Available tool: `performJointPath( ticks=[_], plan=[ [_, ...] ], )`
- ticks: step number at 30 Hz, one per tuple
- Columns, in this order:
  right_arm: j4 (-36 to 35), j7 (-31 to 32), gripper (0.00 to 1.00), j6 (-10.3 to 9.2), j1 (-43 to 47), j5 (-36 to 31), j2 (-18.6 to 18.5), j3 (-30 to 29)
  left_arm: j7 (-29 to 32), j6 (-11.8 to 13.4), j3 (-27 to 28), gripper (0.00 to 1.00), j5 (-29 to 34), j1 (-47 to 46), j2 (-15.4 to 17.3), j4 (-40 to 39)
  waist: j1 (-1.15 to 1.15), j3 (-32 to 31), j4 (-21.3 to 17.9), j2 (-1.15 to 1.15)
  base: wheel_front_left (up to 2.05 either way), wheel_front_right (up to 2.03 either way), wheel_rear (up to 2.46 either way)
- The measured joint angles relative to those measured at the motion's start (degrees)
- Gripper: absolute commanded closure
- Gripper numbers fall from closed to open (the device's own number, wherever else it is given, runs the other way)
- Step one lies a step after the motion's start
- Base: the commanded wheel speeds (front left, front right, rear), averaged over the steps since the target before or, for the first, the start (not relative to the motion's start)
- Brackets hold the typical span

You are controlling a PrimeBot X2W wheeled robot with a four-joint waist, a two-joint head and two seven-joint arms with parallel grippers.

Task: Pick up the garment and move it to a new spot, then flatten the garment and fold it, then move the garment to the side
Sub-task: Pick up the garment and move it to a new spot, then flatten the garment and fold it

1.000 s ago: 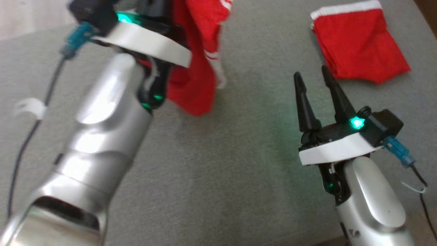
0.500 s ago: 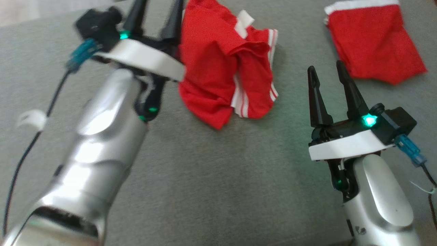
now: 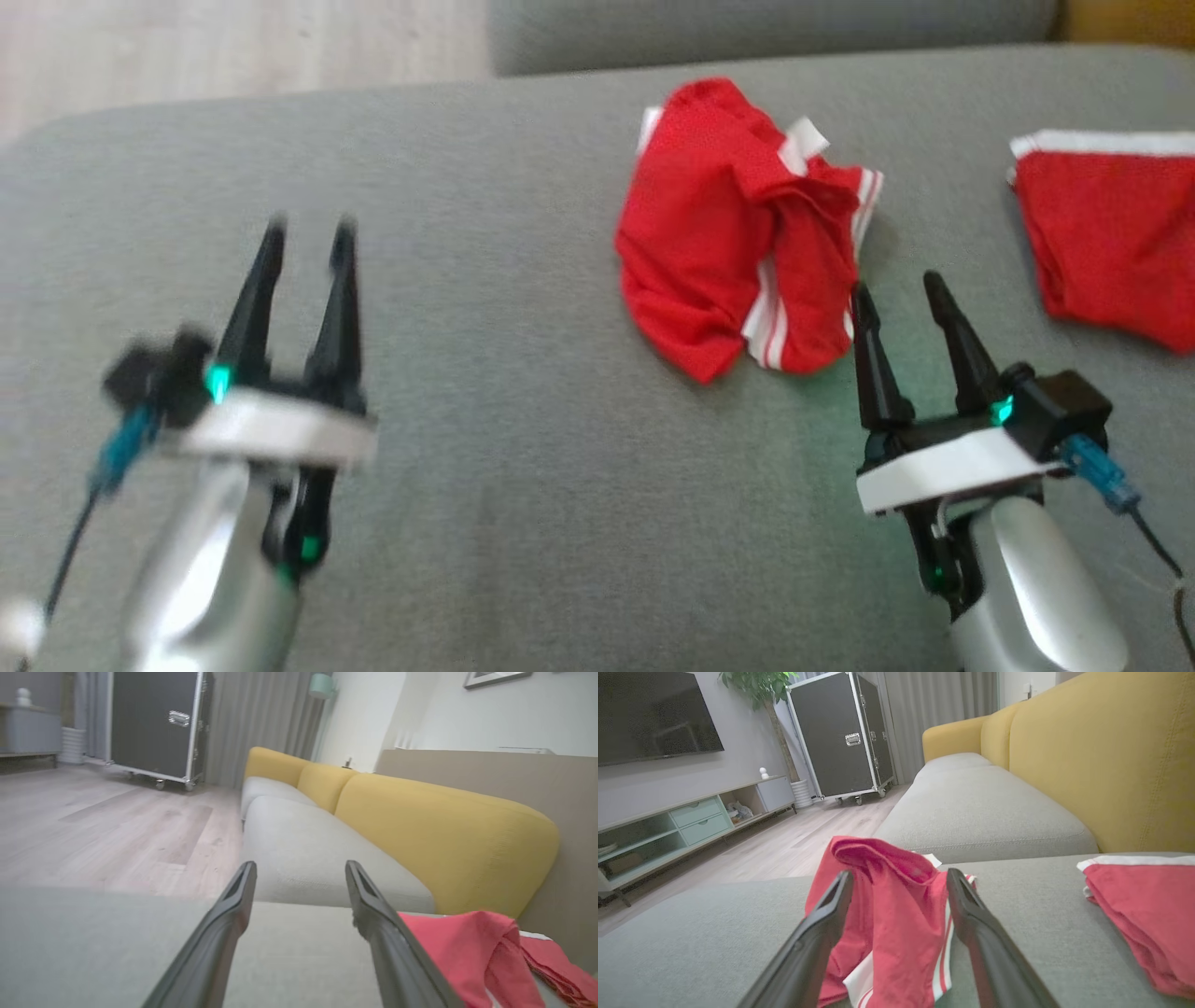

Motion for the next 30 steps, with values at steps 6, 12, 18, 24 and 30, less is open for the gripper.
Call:
performJointPath(
  ticks=[6,12,18,24,30],
  plan=[
    [1.53,0.0,0.0,0.0,1.34,-0.18,0.03,-1.1,0.0,0.01,5.04,0.0,2.42,11.66,-4.19,-4.97,0.0,-2.37,3.59,0.0,0.0,0.0,0.0],
    [3.04,0.0,0.0,0.0,0.97,-0.44,0.03,-1.56,0.0,0.01,5.55,0.0,3.64,12.9,-5.87,-6.81,0.0,-3.0,5.55,0.0,0.0,0.0,0.0],
    [11.27,0.13,0.0,0.0,-3.43,1.66,0.03,-0.35,0.0,0.01,5.52,0.0,3.76,12.9,-6.45,-6.95,0.01,-2.4,6.56,0.0,0.0,0.0,0.0],
    [21.3,2.26,0.0,0.0,-12.16,6.58,0.01,-0.33,0.0,0.01,4.1,0.0,3.76,12.81,-7.21,-6.87,0.01,-1.56,8.1,0.0,0.0,0.0,0.0],
    [28.52,2.44,0.0,0.0,-20.03,8.51,-0.05,-1.37,0.0,0.01,3.54,0.0,3.67,12.55,-7.7,-6.54,0.02,-0.34,9.88,0.0,0.0,0.0,0.0]
  ],
)
